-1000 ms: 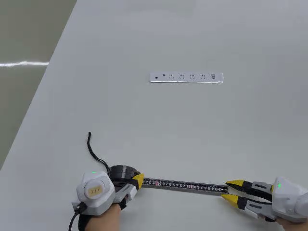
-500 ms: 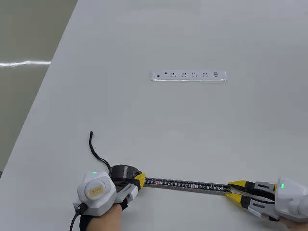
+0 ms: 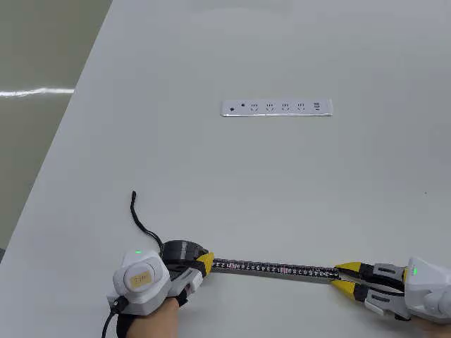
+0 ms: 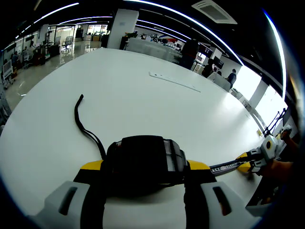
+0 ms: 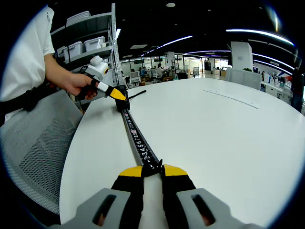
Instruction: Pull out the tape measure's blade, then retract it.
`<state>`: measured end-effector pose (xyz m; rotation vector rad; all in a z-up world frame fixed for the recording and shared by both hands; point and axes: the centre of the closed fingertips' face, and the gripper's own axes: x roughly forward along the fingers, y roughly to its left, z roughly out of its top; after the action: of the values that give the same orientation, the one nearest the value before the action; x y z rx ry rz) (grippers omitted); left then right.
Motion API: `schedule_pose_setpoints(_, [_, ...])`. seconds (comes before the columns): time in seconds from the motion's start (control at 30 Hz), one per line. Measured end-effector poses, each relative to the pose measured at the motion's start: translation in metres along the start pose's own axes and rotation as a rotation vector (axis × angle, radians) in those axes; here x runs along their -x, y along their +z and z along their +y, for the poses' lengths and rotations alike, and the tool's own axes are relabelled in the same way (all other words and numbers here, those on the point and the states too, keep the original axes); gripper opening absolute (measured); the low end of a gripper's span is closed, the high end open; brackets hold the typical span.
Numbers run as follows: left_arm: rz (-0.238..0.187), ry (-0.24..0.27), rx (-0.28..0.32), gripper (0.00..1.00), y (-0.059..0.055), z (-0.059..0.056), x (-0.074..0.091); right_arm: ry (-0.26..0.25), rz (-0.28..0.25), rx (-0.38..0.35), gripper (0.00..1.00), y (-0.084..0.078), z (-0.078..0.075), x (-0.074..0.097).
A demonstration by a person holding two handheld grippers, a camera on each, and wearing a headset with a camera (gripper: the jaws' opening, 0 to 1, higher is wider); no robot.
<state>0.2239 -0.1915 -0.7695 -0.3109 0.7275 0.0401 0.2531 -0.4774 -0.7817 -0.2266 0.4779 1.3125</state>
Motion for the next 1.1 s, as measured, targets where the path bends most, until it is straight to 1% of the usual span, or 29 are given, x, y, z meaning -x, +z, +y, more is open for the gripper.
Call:
schedule_pose_setpoints(0.1, [0.010,0.000,-0.003,0.63,0.000,0.000,0.000,-0.001,-0.002,-0.008,0.13,0.000,0.000,0.000])
schedule_pose_setpoints(0.3, [0.003,0.000,0.000,0.63,0.000,0.000,0.000,-0.002,-0.005,-0.014,0.13,0.000,0.000,0.000])
schedule_pose_setpoints(0.57, [0.009,-0.002,-0.004,0.62,0.000,0.001,0.000,0.004,-0.001,-0.014,0.12,-0.001,0.001,-0.001])
schedule_pose_setpoints(0.67, [0.009,0.000,-0.006,0.61,0.000,0.001,0.000,0.025,0.002,-0.002,0.12,0.002,0.005,-0.005])
schedule_pose_setpoints(0.8, [0.006,-0.001,-0.005,0.61,0.000,0.001,0.000,0.036,0.001,0.008,0.12,0.006,0.008,-0.015])
schedule_pose_setpoints(0.93, [0.008,-0.004,-0.004,0.62,0.000,0.001,0.000,0.054,-0.002,0.008,0.12,0.009,0.012,-0.021])
schedule_pose_setpoints(1.1, [0.011,-0.002,-0.006,0.62,0.000,0.001,0.000,0.066,-0.007,0.011,0.12,0.014,0.015,-0.028])
